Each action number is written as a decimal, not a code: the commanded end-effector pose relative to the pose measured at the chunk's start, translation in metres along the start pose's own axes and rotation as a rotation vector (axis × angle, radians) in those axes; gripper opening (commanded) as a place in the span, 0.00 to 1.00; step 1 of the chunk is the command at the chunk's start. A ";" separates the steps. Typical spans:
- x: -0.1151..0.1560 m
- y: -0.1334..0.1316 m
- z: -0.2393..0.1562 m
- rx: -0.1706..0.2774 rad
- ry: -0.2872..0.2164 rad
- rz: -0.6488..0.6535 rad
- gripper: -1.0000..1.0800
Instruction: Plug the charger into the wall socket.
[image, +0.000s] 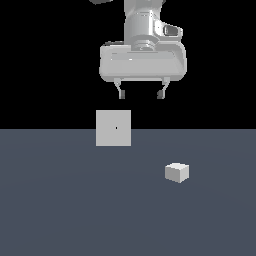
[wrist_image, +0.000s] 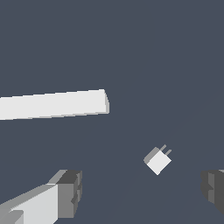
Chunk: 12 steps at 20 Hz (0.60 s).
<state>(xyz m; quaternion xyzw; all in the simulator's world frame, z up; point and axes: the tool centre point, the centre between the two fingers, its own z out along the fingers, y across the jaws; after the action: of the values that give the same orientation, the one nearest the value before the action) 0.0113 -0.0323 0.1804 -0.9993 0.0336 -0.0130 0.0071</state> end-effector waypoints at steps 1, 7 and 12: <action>0.000 0.000 0.000 0.000 0.000 0.000 0.96; -0.001 0.002 0.002 -0.005 0.011 0.017 0.96; -0.004 0.006 0.008 -0.015 0.037 0.057 0.96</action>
<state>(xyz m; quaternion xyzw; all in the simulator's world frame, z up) 0.0079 -0.0366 0.1739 -0.9981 0.0557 -0.0268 0.0010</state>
